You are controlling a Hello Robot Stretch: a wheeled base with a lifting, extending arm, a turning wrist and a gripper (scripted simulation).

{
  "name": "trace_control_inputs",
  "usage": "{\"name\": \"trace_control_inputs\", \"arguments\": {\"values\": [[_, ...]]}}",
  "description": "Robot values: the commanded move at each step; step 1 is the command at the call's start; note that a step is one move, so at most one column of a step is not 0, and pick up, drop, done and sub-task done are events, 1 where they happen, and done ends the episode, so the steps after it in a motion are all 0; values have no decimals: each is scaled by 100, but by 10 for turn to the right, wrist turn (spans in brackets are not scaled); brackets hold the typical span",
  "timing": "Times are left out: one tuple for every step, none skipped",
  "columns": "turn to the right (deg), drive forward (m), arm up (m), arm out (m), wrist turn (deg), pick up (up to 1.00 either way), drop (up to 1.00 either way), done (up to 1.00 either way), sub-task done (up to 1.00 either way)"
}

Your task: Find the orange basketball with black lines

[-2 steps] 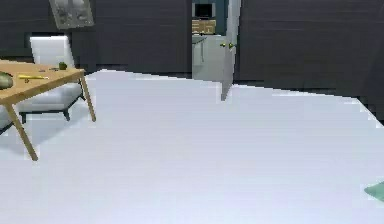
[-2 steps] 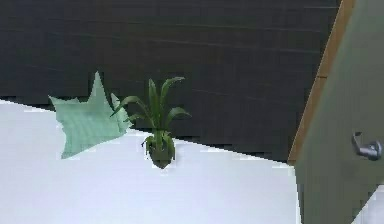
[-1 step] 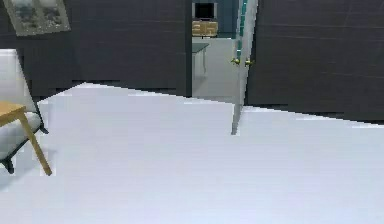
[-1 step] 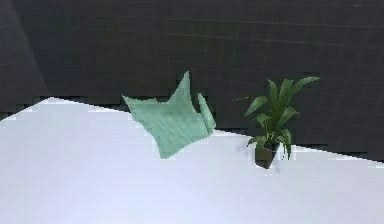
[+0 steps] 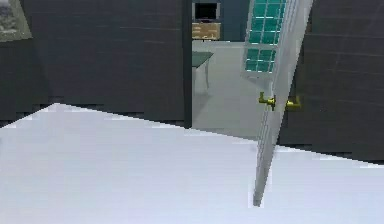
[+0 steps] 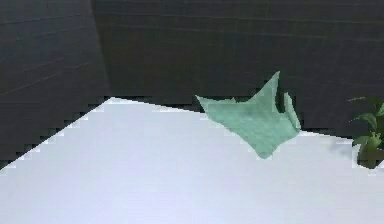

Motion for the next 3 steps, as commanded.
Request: {"name": "trace_control_inputs", "arguments": {"values": [[0,100,0,0,0,0,0,0,0],[0,15,0,0,0,0,0,0,0],[180,0,0,0,0,0,0,0,0]]}}
